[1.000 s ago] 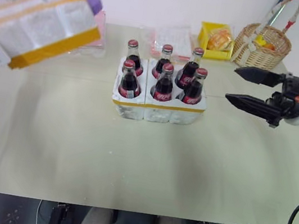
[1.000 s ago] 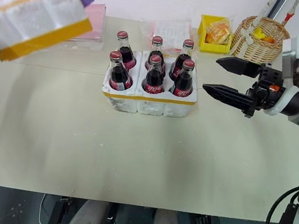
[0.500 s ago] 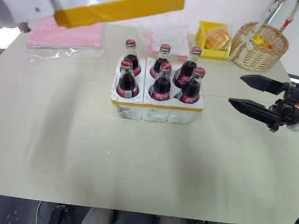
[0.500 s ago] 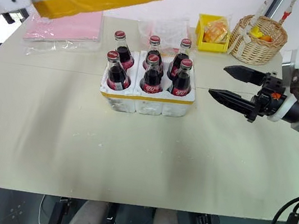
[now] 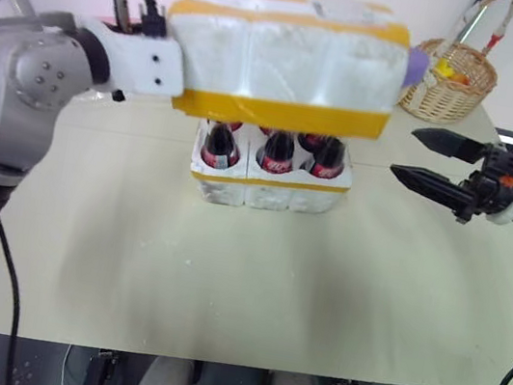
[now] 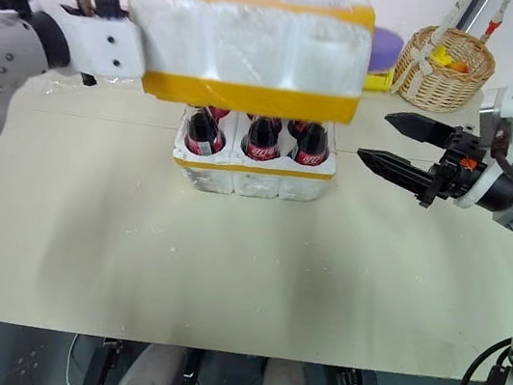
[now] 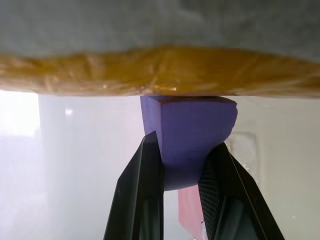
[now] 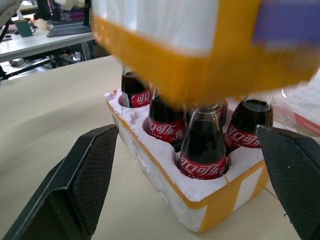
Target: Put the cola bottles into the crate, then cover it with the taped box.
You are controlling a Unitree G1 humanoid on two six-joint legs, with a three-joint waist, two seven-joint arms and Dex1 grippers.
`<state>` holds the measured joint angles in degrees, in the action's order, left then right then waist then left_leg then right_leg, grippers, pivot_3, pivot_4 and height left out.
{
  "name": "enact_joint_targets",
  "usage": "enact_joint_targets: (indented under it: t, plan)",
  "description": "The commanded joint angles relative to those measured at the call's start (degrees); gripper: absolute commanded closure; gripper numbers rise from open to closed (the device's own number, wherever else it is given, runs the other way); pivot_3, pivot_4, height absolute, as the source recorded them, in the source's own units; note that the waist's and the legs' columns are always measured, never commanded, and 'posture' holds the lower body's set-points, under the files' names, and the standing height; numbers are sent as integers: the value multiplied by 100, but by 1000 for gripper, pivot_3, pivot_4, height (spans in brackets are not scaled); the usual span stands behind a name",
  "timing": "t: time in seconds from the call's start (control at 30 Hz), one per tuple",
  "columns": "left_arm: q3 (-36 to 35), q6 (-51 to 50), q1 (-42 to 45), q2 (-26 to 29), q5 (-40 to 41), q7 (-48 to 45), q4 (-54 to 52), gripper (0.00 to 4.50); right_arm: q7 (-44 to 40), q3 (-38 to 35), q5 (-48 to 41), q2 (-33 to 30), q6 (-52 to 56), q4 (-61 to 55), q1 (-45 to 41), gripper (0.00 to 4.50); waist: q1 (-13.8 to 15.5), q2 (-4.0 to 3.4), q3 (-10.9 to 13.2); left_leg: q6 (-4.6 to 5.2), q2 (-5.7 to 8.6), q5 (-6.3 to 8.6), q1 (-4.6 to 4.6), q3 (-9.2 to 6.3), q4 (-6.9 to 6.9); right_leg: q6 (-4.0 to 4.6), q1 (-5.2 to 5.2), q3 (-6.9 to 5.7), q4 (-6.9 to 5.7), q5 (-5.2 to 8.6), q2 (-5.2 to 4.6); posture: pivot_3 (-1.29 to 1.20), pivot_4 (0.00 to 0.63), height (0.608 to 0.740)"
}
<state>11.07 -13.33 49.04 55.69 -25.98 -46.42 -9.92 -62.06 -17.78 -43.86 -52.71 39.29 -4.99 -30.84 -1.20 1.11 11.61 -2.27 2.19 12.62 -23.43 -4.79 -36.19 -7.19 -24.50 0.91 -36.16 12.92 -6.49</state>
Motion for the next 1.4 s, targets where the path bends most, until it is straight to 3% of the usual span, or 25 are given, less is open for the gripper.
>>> enact_joint_targets:
  t: [0.03,0.2,0.53,0.73,1.0,1.2,1.4]
  plan:
    - [16,-147,-62,-44,-382,-1,-331,3938,93,-161,-128,30,-7,-132,-100,0,0,0,0,0,-1,0,1,0,1,0,0,0,0,0,0,0,150,738]
    - [232,-70,-188,-111,-1045,118,-399,3938,110,-208,-156,-7,18,-188,24,0,21,0,0,0,-1,0,0,0,-3,0,2,0,1,0,1,0,150,738]
    - [308,-163,-641,-435,-1620,-73,-968,3938,49,-265,-73,-86,-48,-54,101,0,24,0,0,1,-1,0,0,-1,-4,0,3,1,0,0,1,0,150,738]
    - [-22,-287,-804,-600,-1442,-200,-1124,1151,8,-228,-15,-85,-95,96,63,0,33,0,0,1,-1,0,0,-1,-5,0,4,1,1,0,1,0,150,738]
    - [-772,-391,-1250,-285,-1004,-487,-1619,1151,-128,-217,97,-117,-201,311,91,0,-5,0,0,1,-2,0,2,-2,-4,0,4,1,0,0,2,0,150,738]
    - [-1604,-1033,-1933,174,-172,-1494,-2475,1151,-255,-177,194,-141,-253,530,7,0,8,0,0,2,-3,1,2,-1,-4,0,4,1,1,0,2,0,150,738]
    - [-2499,-1168,-2738,610,368,-1803,-2315,1151,-376,-53,325,-113,-323,800,-192,0,-6,-2,0,2,-3,1,5,-1,-5,1,7,1,3,1,2,0,150,738]
